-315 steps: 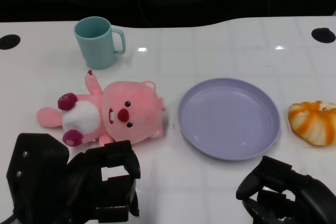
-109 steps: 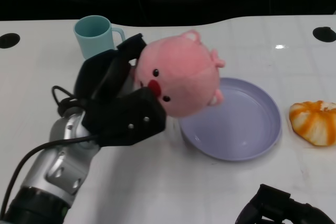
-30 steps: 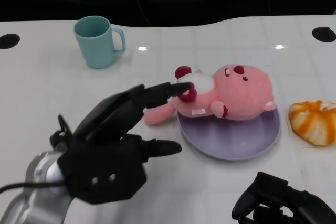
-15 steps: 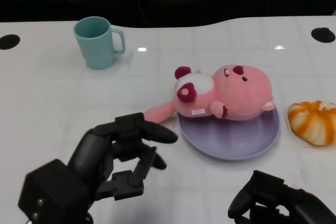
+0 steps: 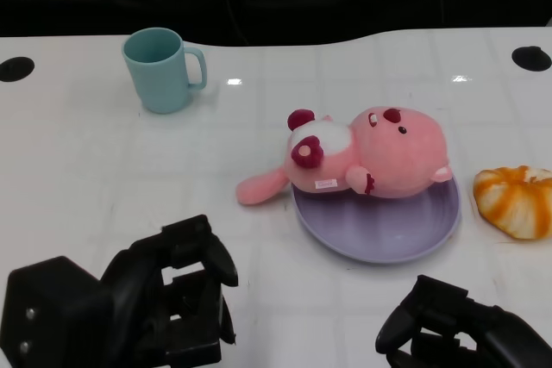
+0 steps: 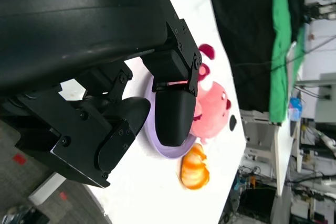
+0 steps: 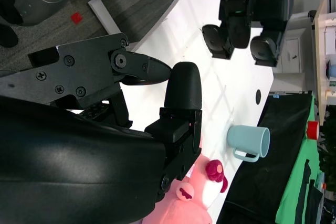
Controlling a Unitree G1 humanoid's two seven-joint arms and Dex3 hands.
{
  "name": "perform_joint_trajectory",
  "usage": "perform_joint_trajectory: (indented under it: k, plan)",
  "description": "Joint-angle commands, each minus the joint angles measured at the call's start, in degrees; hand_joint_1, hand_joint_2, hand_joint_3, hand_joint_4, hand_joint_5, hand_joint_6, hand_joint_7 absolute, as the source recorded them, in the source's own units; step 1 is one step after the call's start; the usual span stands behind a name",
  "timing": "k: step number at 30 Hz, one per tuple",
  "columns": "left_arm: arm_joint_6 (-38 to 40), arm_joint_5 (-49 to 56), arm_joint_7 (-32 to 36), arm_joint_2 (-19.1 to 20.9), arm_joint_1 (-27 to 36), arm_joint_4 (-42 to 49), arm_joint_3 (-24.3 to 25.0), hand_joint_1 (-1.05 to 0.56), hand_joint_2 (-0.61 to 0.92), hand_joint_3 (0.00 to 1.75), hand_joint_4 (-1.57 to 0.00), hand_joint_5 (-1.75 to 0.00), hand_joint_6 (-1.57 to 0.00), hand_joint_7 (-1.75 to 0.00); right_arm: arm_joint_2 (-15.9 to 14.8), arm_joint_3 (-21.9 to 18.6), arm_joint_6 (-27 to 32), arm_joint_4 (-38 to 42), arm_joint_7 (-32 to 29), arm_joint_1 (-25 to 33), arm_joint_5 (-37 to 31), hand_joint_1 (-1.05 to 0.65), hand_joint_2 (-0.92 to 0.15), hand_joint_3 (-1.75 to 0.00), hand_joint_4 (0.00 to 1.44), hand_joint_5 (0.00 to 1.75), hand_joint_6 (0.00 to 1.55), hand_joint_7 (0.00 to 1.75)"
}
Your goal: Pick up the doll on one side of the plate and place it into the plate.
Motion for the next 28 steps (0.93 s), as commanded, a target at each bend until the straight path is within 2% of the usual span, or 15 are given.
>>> perform_joint_trajectory:
  k: [1, 10, 28]
  plan:
    - [2.7, -1.2, 0.3, 1.0, 0.8, -1.3, 0.7, -0.03, 0.42, 1.48, -0.92, -1.75, -0.75, -1.74, -0.6, -1.1, 0.6, -0.6, 0.1, -0.2, 0.7, -0.26, -0.92, -0.53, 0.66, 1.75, 0.45, 1.68]
    - [6.0, -2.5, 0.2, 2.2, -0.1, 0.4, 1.1, -0.02, 0.44, 1.42, -0.92, -1.75, -0.76, -1.74, -0.2, -2.4, -1.8, 2.3, 0.3, -1.3, 0.7, -0.26, -0.92, -0.51, 0.66, 1.75, 0.45, 1.67]
    - [8.1, -4.7, -0.7, 3.6, -2.0, 2.5, 2.1, -0.02, 0.42, 1.45, -0.90, -1.75, -0.78, -1.70, 1.2, -2.4, -6.9, 5.4, -1.0, -1.7, -1.4, -0.29, -0.92, -0.49, 0.68, 1.75, 0.47, 1.67]
